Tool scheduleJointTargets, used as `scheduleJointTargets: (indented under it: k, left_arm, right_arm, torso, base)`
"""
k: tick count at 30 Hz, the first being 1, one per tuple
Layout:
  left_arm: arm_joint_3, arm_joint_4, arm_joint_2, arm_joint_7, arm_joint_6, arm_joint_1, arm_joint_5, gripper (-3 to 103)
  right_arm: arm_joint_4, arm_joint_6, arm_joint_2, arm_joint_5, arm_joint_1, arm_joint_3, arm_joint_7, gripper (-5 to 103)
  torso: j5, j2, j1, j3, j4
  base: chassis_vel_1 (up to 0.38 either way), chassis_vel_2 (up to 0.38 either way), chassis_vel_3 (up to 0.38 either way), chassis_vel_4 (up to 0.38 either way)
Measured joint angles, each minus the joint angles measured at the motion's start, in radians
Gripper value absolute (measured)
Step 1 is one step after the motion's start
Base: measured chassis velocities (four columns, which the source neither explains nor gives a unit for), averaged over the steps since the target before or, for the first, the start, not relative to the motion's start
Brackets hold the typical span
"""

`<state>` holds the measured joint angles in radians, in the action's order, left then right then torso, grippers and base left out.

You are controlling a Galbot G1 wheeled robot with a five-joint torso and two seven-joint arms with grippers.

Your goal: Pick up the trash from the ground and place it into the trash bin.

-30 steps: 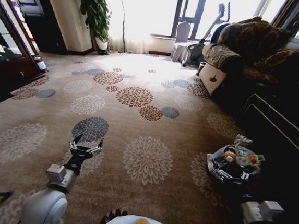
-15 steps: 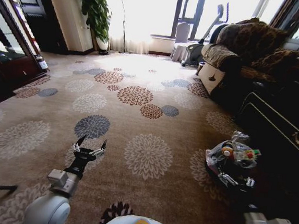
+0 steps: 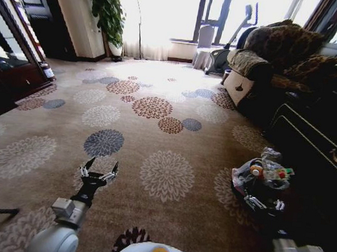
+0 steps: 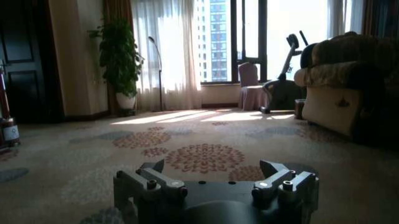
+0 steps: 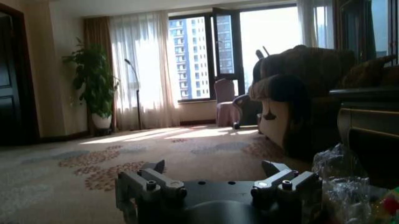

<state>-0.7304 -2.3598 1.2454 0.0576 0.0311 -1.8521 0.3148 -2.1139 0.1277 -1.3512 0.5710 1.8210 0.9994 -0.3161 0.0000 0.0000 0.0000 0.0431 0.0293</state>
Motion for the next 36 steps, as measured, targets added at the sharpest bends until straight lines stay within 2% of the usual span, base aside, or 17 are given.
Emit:
scheduleJointTargets:
  k: [36]
  left_arm:
    - [0.000, 0.001, -0.002, 0.000, 0.002, 0.001, 0.000, 100]
  right_arm:
    - [-0.001, -0.003, 0.001, -0.001, -0.001, -0.001, 0.004, 100]
  torso:
    - [0.0000, 0.000, 0.000, 0.000, 0.0000]
  base:
    - [0.000, 0.000, 0.000, 0.000]
